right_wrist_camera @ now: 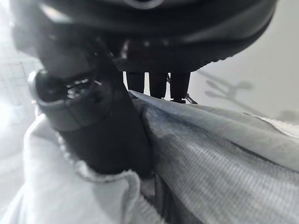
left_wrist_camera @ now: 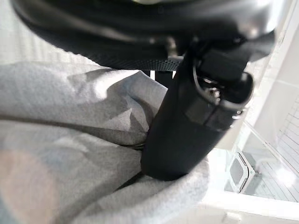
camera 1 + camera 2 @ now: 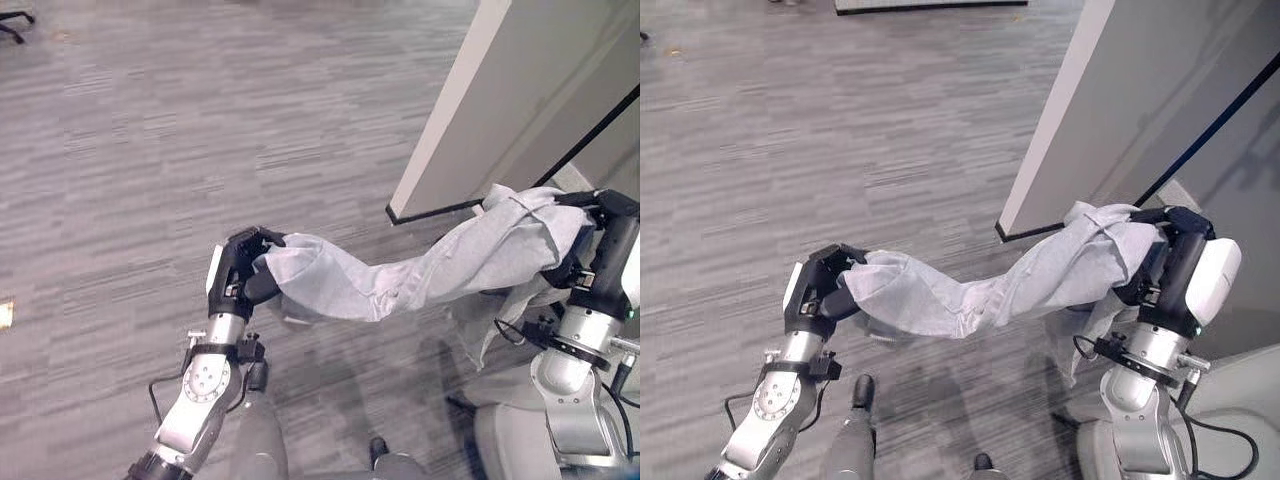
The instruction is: Hang the clothes on the sofa on the clothes rack.
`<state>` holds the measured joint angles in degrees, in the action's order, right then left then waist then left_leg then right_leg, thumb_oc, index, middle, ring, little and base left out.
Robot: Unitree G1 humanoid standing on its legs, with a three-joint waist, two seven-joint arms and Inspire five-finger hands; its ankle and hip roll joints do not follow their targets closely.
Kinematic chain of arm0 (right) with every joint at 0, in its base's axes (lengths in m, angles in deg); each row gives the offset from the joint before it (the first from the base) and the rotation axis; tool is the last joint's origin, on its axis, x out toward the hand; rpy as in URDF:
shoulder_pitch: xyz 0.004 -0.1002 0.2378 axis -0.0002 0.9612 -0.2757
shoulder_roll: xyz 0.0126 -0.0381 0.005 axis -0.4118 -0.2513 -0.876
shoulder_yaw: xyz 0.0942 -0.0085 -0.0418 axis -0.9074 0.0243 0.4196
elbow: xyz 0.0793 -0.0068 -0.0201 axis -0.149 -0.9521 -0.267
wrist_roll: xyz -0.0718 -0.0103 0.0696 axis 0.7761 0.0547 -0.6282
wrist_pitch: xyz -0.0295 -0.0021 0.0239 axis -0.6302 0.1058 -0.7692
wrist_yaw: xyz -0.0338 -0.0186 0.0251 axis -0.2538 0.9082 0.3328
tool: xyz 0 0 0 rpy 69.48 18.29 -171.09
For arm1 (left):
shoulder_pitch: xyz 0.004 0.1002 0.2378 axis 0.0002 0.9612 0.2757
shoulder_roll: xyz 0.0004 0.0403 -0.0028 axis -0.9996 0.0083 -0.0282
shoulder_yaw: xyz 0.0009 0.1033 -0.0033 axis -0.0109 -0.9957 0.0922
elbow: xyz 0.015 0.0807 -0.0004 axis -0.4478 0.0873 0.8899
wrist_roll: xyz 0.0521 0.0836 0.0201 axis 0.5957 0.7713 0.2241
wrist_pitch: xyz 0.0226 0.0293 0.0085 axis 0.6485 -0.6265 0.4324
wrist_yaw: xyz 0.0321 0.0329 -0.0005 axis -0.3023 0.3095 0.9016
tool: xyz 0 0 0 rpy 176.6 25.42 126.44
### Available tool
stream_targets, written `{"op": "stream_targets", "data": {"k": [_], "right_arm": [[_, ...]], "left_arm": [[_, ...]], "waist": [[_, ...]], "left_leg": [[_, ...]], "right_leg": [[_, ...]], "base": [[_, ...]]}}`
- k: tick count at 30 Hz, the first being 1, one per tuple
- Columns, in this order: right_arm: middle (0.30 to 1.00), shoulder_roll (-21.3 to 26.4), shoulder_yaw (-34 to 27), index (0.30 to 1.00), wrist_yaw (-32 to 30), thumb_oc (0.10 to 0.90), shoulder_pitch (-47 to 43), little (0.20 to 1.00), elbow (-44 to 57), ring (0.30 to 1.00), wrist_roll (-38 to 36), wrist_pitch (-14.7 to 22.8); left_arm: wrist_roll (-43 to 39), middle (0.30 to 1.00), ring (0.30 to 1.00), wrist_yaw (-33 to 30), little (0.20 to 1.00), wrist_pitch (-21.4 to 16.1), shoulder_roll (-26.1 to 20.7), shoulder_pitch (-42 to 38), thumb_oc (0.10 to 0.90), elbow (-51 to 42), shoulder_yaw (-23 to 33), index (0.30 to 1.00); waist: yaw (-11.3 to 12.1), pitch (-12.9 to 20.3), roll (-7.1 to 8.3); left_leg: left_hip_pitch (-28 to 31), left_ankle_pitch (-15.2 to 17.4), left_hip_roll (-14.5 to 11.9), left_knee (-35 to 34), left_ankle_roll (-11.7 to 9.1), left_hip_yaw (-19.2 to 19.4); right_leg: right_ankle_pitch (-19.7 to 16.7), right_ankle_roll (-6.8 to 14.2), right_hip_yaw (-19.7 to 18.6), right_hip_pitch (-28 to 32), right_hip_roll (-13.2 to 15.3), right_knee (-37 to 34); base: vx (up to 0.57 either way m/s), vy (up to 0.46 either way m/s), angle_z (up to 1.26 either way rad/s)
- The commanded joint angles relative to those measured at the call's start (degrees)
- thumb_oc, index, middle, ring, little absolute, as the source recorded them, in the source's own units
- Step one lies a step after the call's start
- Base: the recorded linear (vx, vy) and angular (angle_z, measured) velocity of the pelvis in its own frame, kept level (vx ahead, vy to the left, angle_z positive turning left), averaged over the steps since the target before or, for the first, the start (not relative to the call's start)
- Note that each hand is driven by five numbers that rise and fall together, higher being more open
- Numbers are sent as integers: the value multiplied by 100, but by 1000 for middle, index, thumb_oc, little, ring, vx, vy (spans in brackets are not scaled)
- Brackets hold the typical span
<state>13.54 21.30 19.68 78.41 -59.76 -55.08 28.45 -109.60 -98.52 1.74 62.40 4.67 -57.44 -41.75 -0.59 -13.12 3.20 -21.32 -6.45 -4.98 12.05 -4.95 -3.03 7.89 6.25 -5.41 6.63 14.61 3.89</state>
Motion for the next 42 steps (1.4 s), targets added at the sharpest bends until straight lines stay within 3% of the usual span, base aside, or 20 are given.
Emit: {"op": "stream_targets", "data": {"k": [1, 4, 6, 10, 12, 14, 15, 16, 18, 19, 20, 22, 25, 27, 29, 32, 36, 39, 40, 42], "right_arm": [[300, 276, -174, 300, -41, 400, -557, 300, 400, 300, -158, 349], [300, 256, -193, 300, -102, 400, -704, 300, 447, 300, 6, 282], [300, 238, -145, 300, -127, 400, -781, 300, 433, 300, 20, 268], [300, 300, -10, 300, 79, 400, -679, 300, 441, 300, -27, 324], [300, 320, 33, 300, 68, 400, -744, 300, 480, 300, -17, 345], [300, 312, 101, 300, 28, 400, -817, 300, 475, 300, 25, 328], [300, 327, 173, 300, -21, 400, -726, 300, 681, 300, 584, 167], [300, 320, 178, 300, -14, 400, -696, 300, 714, 300, 603, 155], [300, 299, 41, 300, -100, 400, -574, 300, 860, 300, 659, 207], [300, 368, 55, 300, -215, 400, -604, 300, 1004, 300, 666, 168], [300, 489, 19, 300, -212, 400, -648, 300, 1114, 300, 933, 40], [300, 510, 33, 300, -192, 400, -700, 300, 1260, 300, 1031, 19], [300, 553, 71, 300, -139, 400, -771, 300, 1311, 300, 1099, 71], [300, 629, 170, 300, -111, 400, -853, 300, 1183, 300, 1046, 87], [300, 662, 241, 300, -126, 400, -924, 300, 968, 300, 934, 36], [300, 669, 275, 300, -66, 400, -965, 300, 766, 300, 885, -23], [300, 563, 261, 300, 66, 400, -845, 300, 377, 300, 620, 50], [300, 482, 347, 300, 148, 400, -926, 300, 116, 300, 463, 79], [300, 493, 371, 300, 199, 400, -1020, 300, -33, 300, 467, 45], [300, 508, 374, 300, 204, 400, -1066, 300, -81, 300, 494, 36]], "left_arm": [[541, 300, 300, 3, 300, -595, -151, -179, 400, -878, 376, 300], [657, 300, 300, -179, 300, -573, -297, -138, 400, -971, 638, 300], [607, 300, 300, -245, 300, -566, -280, -121, 400, -952, 689, 300], [495, 300, 300, -142, 300, -436, -186, 229, 400, -912, 907, 300], [450, 300, 300, -73, 300, -391, -169, 381, 400, -915, 988, 300], [459, 300, 300, -75, 300, -360, -165, 395, 400, -856, 1021, 300], [615, 300, 300, 80, 300, -247, -96, 432, 400, -717, 1078, 300], [626, 300, 300, 87, 300, -248, -86, 447, 400, -713, 1079, 300], [585, 300, 300, 177, 300, -311, -45, 414, 400, -661, 1115, 300], [489, 300, 300, 163, 300, -327, -78, 401, 400, -688, 1133, 300], [432, 300, 300, 128, 300, -337, -58, 395, 400, -671, 1212, 300], [387, 300, 300, 96, 300, -356, 43, 389, 400, -631, 1207, 300], [426, 300, 300, 88, 300, -474, 143, 289, 400, -605, 1160, 300], [540, 300, 300, 69, 300, -544, 202, 211, 400, -569, 1116, 300], [643, 300, 300, -44, 300, -523, 230, 79, 400, -525, 1058, 300], [728, 300, 300, -62, 300, -508, 240, 20, 400, -524, 1084, 300], [888, 300, 300, -31, 300, -513, 30, -36, 400, -560, 1090, 300], [947, 300, 300, -80, 300, -495, -77, -74, 400, -544, 1160, 300], [1088, 300, 300, -189, 300, -487, -195, -92, 400, -612, 1287, 300], [1130, 300, 300, -255, 300, -488, -238, -72, 400, -628, 1361, 300]], "waist": [[-140, 825, 52], [-117, 782, 0], [-100, 742, -19], [-193, 629, 14], [-171, 596, 71], [-166, 596, 59], [-250, 716, 143], [-228, 721, 135], [-285, 789, 85], [-246, 629, 147], [-145, 544, 181], [-96, 501, 205], [8, 554, 112], [124, 614, -24], [199, 607, -132], [263, 705, -270], [297, 870, -66], [366, 911, 38], [419, 866, 49], [451, 836, 65]], "left_leg": [[711, 286, -212, -702, 166, 88], [1164, 502, -64, -819, 435, 425], [1312, 574, -46, -866, 495, 570], [1991, 913, 90, -1055, 567, 1107], [2287, 1102, 117, -1074, 548, 1392], [2495, 1359, 79, -1024, 533, 1432], [2822, 1810, 0, -576, 528, 1924], [2820, 1844, -30, -523, 503, 1948], [2547, 1442, -452, 797, 156, 2147], [1937, 530, -925, 2283, -123, 2053], [1318, 410, -953, 2956, -73, 1649], [909, 584, -710, 2653, 150, 1579], [881, 909, -37, 944, 323, 1106], [954, 392, 356, -491, 244, 557], [716, 2, 499, -1093, 119, 193], [832, -161, 412, -1172, 137, 10], [897, 233, 577, -619, 360, -88], [1052, 443, 659, -525, 535, -78], [1215, 554, 719, -445, 707, -91], [1357, 694, 763, -422, 769, -78]], "right_leg": [[-985, 209, 175, -270, 72, 628], [-1661, 4, 713, -626, 487, 1471], [-1619, -24, 1089, -715, 580, 1684], [-698, -13, 2222, -1258, -188, 1568], [-675, 9, 2938, -1394, -355, 1141], [-639, 77, 3109, -1365, -479, 1004], [-453, -169, 3504, -1126, -535, 685], [-442, -197, 3483, -1104, -573, 649], [-370, -432, 3132, -853, -939, 286], [-268, -682, 2821, -560, -1115, 80], [-316, -824, 2446, -390, -1276, -172], [-537, -709, 2179, -327, -1186, -368], [-701, -355, 1580, -234, -1114, -650], [-665, -259, 1169, -39, -1175, -802], [-549, -260, 949, 186, -1225, -812], [-328, -199, 714, 309, -1218, -616], [-79, -123, 670, 260, -900, 82], [-244, 15, 691, 102, -777, 607], [-794, 100, 771, -159, -649, 1386], [-949, 106, 846, -289, -564, 1846]], "base": [[210, 382, -19], [253, 436, -37], [191, 317, -57], [227, 239, -60], [224, 72, -117], [321, -23, -109], [281, -91, -103], [448, -243, -90], [210, -272, -113], [188, -237, -126], [191, -147, -140], [131, 150, -207], [265, 301, -184], [340, 278, -144], [317, 202, -135], [242, 257, -100], [322, 255, -35], [214, 195, 0], [167, 154, 9], [250, 274, 12]]}}
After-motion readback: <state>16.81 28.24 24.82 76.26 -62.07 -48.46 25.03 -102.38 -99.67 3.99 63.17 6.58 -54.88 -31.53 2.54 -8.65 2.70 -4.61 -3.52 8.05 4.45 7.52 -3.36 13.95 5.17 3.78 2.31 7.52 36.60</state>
